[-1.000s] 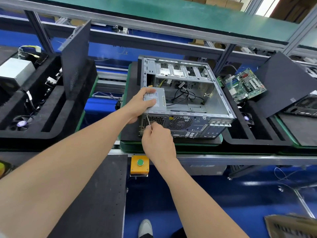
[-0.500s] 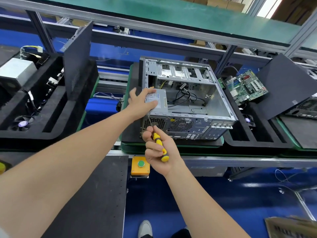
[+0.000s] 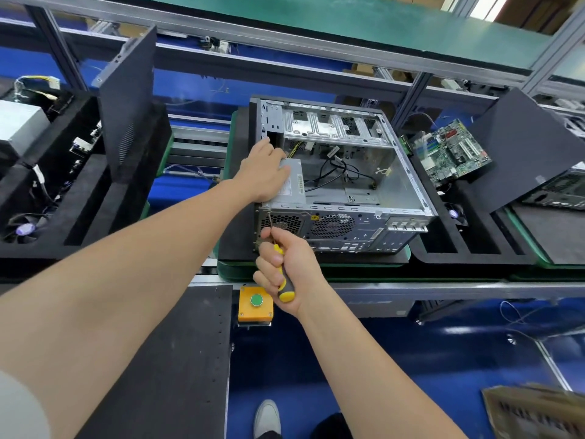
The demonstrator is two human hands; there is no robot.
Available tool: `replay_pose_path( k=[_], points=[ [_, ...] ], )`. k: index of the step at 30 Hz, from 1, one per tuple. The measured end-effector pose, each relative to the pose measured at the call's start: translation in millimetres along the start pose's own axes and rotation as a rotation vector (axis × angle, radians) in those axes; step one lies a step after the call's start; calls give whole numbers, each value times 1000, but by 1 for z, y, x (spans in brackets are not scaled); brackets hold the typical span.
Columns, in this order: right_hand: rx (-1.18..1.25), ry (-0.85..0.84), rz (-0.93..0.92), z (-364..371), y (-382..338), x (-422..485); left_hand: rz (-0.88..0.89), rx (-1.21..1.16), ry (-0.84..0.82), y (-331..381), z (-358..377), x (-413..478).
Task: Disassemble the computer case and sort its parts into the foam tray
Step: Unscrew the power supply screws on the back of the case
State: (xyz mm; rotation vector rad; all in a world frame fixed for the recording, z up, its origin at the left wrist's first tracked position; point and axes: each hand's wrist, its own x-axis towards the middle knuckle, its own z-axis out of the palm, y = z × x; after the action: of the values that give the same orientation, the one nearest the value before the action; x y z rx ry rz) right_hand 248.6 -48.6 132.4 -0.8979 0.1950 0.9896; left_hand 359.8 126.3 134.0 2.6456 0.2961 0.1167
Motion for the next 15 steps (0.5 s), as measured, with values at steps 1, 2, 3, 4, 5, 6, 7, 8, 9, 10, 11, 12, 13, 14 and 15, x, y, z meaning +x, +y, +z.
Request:
replay_pose_path(
  k=[1, 2, 3, 4, 5, 6, 7, 8, 9, 10, 11, 12, 13, 14, 15],
  points=[
    [-167, 72, -60, 2, 2, 1, -2, -1, 4, 0, 1, 0],
    [-369, 145, -143, 3, 5, 1, -2, 1, 7, 0, 2, 0],
    [-603, 221, -240, 4, 7, 1, -1, 4, 8, 1, 2, 0],
    [-866, 298, -339, 4, 8, 1, 1, 7, 8, 0, 3, 0],
    [-1151, 367, -428, 3, 9, 2, 1, 8, 9, 0, 3, 0],
    [-1431, 425, -497, 1, 10, 2, 1, 8, 14, 0, 3, 0],
    [-1654, 484, -549, -1, 13, 4, -1, 7, 19, -1, 4, 0],
    [-1780, 538, -601, -3, 15, 5, -2, 7, 21, -1, 4, 0],
    [-1823, 573, -643, -4, 16, 8, -3, 9, 22, -1, 4, 0],
    [-1800, 600, -665, -5, 17, 10, -4, 11, 21, -1, 4, 0],
    [-1753, 616, -682, -7, 18, 10, -5, 11, 20, 0, 4, 0],
    [-1684, 611, -692, -8, 18, 10, -7, 8, 19, 0, 4, -1],
    [-1578, 577, -683, -9, 18, 8, -8, 5, 19, 0, 4, -1],
    [-1424, 515, -651, -9, 18, 7, -9, 1, 20, 1, 4, -2],
    [-1226, 439, -587, -8, 18, 6, -9, -1, 21, 1, 4, -2]
  ],
)
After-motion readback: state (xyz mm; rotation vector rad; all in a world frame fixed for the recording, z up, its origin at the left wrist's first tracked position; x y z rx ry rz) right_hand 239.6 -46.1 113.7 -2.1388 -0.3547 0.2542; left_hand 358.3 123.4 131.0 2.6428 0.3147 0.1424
